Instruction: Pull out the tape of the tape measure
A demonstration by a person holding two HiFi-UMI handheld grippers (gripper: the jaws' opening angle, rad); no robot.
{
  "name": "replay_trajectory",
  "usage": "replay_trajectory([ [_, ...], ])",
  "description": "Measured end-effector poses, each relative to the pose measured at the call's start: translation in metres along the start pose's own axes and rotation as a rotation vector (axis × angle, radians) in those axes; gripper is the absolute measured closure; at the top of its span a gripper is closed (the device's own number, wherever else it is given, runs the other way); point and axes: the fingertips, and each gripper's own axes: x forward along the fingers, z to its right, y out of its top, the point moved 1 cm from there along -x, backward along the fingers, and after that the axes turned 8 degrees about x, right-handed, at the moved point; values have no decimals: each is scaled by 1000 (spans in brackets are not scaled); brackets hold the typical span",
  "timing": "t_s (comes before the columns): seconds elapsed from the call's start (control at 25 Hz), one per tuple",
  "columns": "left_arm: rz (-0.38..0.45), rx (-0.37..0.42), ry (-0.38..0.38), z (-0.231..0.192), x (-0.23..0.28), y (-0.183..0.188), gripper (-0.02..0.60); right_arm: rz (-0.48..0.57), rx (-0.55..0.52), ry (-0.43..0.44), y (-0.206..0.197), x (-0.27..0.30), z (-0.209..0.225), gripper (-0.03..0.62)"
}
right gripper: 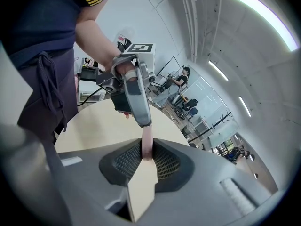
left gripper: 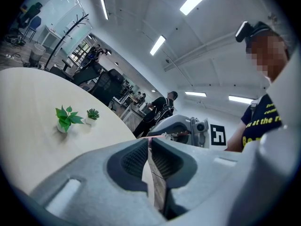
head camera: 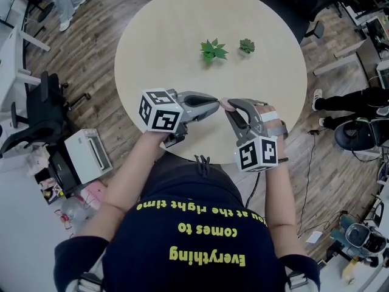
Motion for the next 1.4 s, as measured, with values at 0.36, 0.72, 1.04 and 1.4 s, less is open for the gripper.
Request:
replay_trajectory([
  [0.36,55,33,103,-21,-12,-1,554,-49,65,6,-24,12,1,510],
  [0.72,119,142,349,-59,-44,-2,578,-124,163,32,-69,47,-11,510],
  [1.04,101,156,442,-69,-60,-17,578,-259,164,148,-129,100,-58,510],
  [1.4,104,114,502,-70,-76,-33,578,-348,157,148,-163,139,-72,507],
])
